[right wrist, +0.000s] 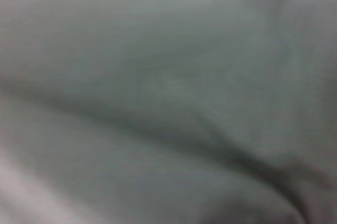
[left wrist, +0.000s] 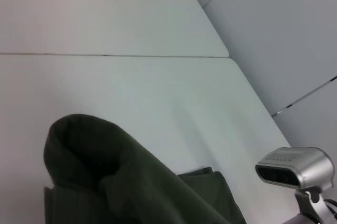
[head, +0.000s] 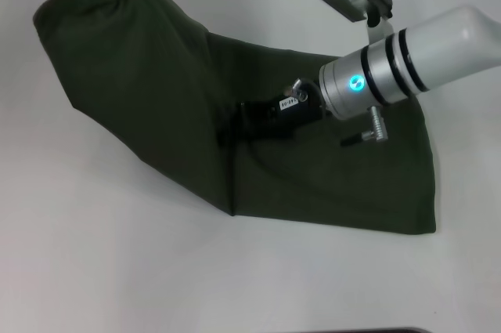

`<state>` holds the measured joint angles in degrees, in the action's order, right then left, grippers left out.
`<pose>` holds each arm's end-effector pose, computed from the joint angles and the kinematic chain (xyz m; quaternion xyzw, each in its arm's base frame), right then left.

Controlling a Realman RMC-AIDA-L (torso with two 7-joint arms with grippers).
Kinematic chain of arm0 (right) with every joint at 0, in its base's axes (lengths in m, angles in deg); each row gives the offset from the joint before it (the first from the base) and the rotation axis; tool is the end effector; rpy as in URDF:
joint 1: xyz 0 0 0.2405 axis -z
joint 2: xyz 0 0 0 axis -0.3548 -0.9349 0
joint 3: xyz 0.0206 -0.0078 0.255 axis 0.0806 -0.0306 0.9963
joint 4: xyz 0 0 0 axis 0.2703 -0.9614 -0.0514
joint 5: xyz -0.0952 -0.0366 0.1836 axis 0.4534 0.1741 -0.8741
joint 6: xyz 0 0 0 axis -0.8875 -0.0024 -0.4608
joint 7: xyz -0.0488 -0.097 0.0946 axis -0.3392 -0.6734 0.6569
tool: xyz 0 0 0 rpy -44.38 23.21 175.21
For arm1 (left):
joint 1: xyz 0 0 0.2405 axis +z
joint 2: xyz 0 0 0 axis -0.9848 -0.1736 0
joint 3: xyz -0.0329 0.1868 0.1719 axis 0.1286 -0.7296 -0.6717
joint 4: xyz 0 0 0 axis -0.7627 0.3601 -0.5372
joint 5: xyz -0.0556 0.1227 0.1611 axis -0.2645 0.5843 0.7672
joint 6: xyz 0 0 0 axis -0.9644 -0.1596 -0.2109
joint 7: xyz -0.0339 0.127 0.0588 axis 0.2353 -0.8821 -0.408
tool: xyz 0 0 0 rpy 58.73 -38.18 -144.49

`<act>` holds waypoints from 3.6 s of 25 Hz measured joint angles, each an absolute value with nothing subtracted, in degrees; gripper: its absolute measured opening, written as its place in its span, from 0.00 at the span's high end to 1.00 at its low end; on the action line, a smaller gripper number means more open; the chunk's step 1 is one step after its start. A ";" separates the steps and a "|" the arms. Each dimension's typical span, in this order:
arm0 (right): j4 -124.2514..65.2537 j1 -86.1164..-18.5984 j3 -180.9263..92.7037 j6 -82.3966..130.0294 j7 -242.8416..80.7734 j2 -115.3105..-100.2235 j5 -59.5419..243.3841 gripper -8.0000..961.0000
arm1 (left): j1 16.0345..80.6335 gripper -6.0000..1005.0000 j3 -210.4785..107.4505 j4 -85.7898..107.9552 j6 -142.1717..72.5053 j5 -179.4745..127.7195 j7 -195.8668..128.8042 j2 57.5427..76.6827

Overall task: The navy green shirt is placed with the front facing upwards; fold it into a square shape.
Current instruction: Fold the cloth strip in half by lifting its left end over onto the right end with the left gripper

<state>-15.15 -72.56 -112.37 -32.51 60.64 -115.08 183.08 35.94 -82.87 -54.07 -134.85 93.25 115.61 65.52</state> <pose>0.1852 0.3628 -0.1170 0.7816 -0.6209 -0.0590 0.0108 -0.1696 0.3767 0.1106 -0.8492 -0.5092 -0.1196 0.0729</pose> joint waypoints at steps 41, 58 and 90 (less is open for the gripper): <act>8.97 -42.70 -72.62 -62.62 37.57 -101.46 190.67 0.88 | 34.89 0.93 -83.21 -47.92 -132.07 93.40 119.45 64.46; 9.47 -38.71 -62.21 -65.99 31.38 -101.30 195.81 0.80 | 32.00 0.91 -85.10 -47.38 -133.63 90.83 118.75 72.64; 8.91 -44.33 -62.42 -64.16 33.39 -102.08 198.23 0.78 | 25.96 0.86 -105.57 -19.84 -112.59 70.07 109.75 76.55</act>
